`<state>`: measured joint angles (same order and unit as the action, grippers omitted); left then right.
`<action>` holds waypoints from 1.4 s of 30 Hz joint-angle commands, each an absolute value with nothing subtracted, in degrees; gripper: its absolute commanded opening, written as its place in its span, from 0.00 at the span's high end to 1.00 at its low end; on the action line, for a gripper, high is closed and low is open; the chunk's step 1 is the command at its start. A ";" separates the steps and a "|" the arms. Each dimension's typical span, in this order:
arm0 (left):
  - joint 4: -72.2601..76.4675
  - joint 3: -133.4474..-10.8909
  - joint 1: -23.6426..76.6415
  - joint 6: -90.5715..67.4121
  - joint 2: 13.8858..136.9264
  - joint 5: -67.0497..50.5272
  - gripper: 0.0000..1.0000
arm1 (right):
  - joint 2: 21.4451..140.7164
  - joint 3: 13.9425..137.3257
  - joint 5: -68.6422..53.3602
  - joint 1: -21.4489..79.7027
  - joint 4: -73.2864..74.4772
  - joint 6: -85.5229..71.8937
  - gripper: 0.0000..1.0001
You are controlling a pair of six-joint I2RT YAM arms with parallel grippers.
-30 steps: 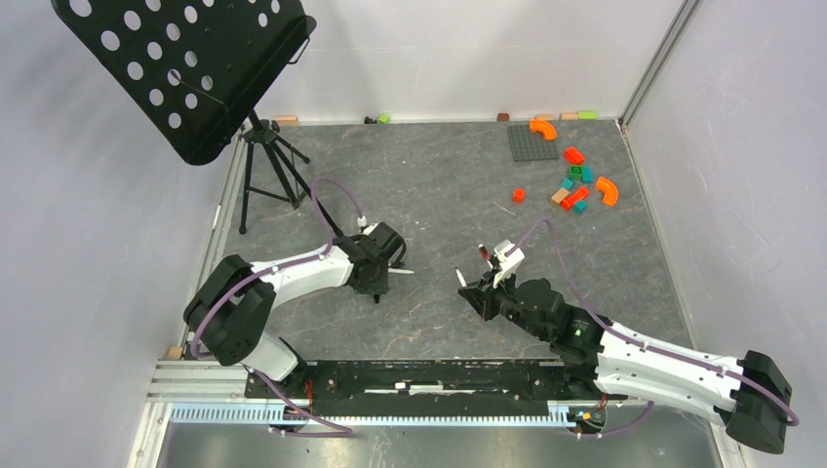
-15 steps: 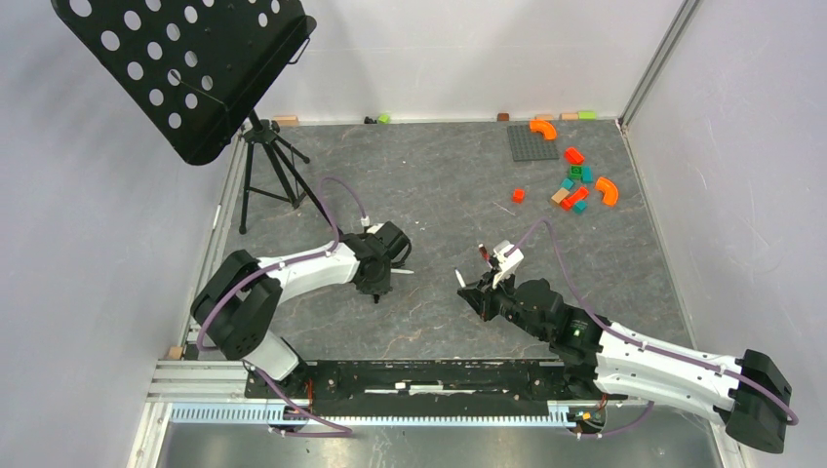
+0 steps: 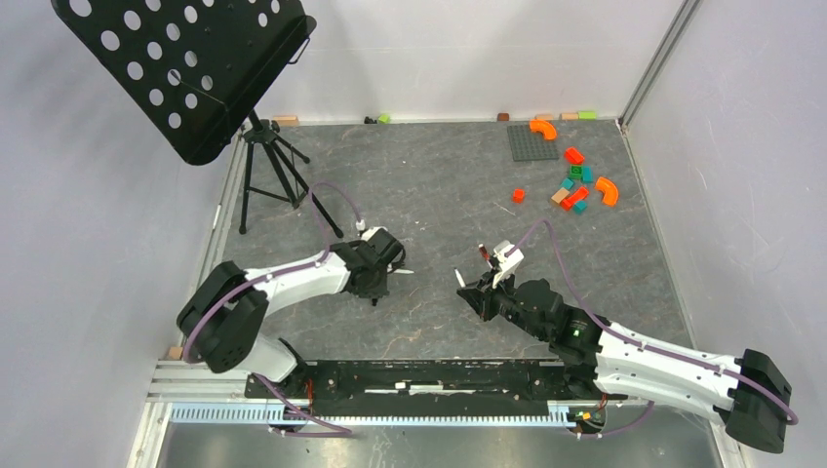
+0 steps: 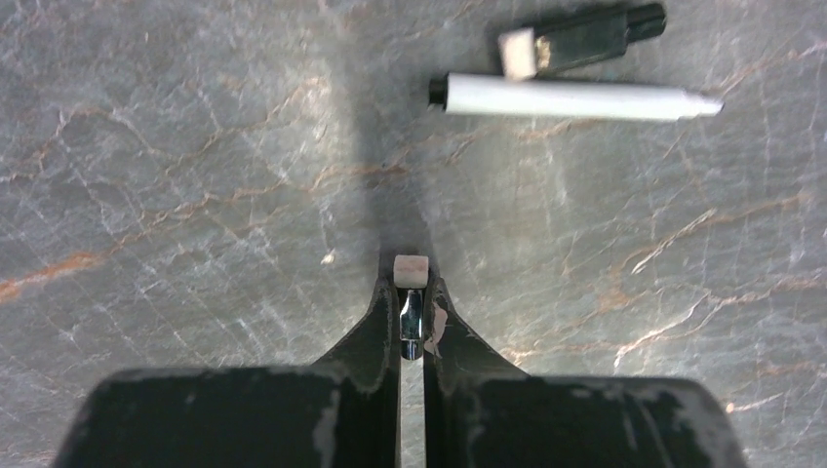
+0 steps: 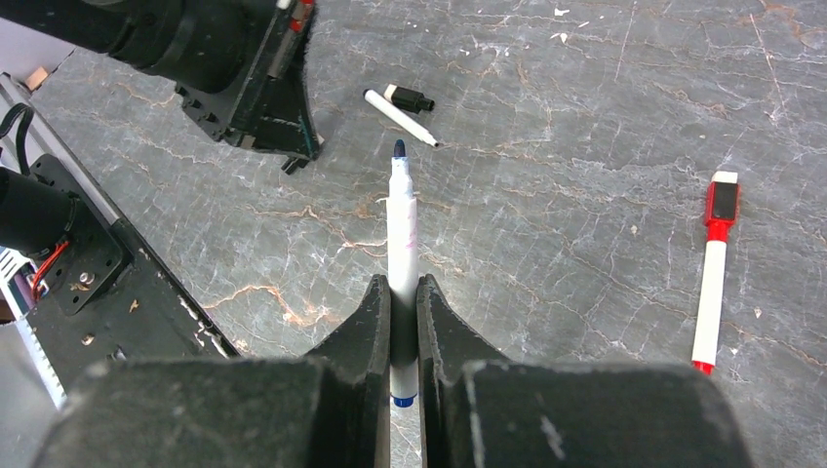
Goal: Insert the pens into the pen caps
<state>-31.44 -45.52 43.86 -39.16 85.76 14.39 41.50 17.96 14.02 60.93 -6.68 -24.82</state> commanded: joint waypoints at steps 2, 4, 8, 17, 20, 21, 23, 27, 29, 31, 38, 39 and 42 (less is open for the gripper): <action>-27.16 -40.40 44.25 -39.43 77.43 13.74 0.98 | 41.92 17.03 13.18 61.16 -10.25 -25.92 1.00; -26.09 -38.80 44.30 -39.38 74.70 14.16 0.98 | 42.14 16.72 12.93 61.17 -10.75 -25.97 1.00; -23.79 -36.23 44.29 -38.91 69.58 14.29 0.98 | 42.64 16.04 12.52 61.17 -12.17 -26.07 1.00; -19.38 -32.92 44.30 -39.66 57.53 12.97 0.98 | 43.36 15.13 9.70 61.18 -15.69 -26.19 1.00; -18.88 -32.81 44.29 -41.40 56.08 14.45 0.98 | 42.79 14.34 8.75 61.18 -17.46 -26.53 1.00; -17.86 -32.34 44.38 -41.26 55.17 14.10 0.98 | 42.72 14.08 8.35 61.17 -18.28 -26.69 1.00; -14.64 -30.64 44.37 -40.99 52.62 12.96 0.98 | 42.62 13.56 7.26 61.17 -20.05 -27.05 1.00; -8.23 -27.73 44.38 -41.88 46.27 8.04 0.98 | 42.92 12.64 5.46 61.17 -23.73 -27.80 1.00; -5.92 -26.66 44.36 -43.68 44.52 7.18 0.98 | 43.21 12.66 5.17 61.17 -24.98 -28.12 1.00; -6.09 -27.01 44.34 -44.09 44.25 6.71 0.98 | 43.78 12.62 2.78 61.17 -27.84 -27.78 1.00; -2.82 -27.34 44.30 -44.81 42.68 2.77 0.98 | 44.10 15.16 0.89 62.03 -30.85 -28.58 1.00; -2.21 -27.42 44.29 -44.98 42.30 2.47 0.98 | 43.90 15.73 1.25 62.13 -30.53 -28.15 1.00; -4.39 -29.34 44.29 -44.79 42.21 3.60 0.98 | 43.87 20.21 3.49 62.31 -25.43 -26.46 1.00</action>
